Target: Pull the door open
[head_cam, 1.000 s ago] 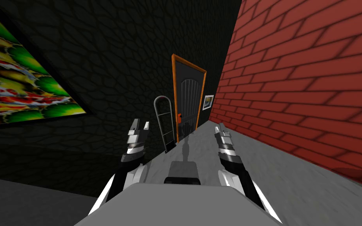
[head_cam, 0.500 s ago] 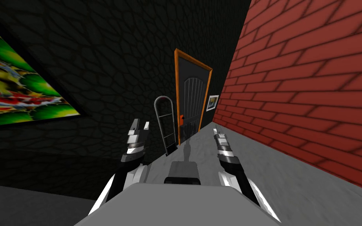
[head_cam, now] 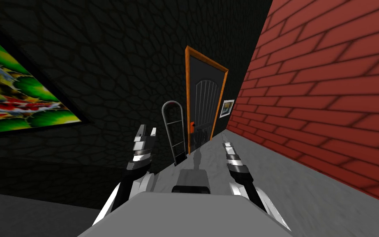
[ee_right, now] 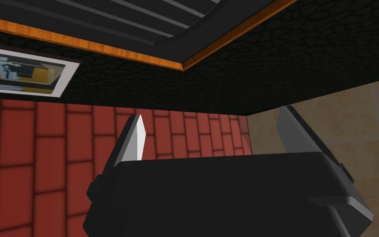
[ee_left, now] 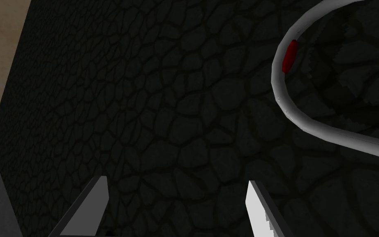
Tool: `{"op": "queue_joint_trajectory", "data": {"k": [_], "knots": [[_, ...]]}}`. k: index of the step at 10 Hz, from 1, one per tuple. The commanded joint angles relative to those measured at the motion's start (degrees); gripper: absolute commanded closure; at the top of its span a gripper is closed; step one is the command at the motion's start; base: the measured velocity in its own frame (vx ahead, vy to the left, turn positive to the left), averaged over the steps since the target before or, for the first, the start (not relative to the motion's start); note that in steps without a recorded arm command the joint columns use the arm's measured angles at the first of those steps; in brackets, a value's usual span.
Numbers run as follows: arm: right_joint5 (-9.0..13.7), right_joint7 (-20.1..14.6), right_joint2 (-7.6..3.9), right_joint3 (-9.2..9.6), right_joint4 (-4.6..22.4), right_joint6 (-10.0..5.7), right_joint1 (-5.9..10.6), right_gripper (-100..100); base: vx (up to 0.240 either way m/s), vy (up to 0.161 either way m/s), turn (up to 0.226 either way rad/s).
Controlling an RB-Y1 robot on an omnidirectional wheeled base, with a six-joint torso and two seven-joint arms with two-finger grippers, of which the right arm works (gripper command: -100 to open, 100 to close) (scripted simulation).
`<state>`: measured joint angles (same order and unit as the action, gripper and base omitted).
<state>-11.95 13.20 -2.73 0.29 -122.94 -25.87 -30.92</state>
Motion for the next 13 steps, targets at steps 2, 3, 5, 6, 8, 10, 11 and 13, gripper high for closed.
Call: {"op": "queue_joint_trajectory", "data": {"k": [2, 3, 5, 6, 8, 10, 11, 13], "knots": [[-3.1, 1.7, -0.27, -0.29, 1.6, -0.71, -0.10, -100, 0.112, -0.003, 0.080], [-4.3, 2.4, -0.36, -0.42, 2.3, -1.04, -0.12, -100, 0.107, -0.001, 0.095], [-6.7, 3.7, -0.50, -0.68, 3.7, -1.71, -0.15, -100, 0.103, -0.003, 0.081], [-8.0, 4.4, -0.55, -0.81, 4.5, -2.06, -0.17, -100, 0.091, 0.004, 0.083], [-10.6, 5.8, -0.63, -1.08, 6.0, -2.76, -0.21, -100, 0.092, -0.009, 0.100], [-13.2, 7.3, -0.64, -1.36, 7.5, -3.48, -0.25, -100, 0.103, -0.009, 0.090], [-14.5, 8.0, -0.64, -1.50, 8.3, -3.84, -0.27, -100, 0.105, -0.003, 0.103], [-17.1, 9.4, -0.59, -1.77, 9.9, -4.55, -0.31, -100, 0.092, -0.011, 0.099]]}}
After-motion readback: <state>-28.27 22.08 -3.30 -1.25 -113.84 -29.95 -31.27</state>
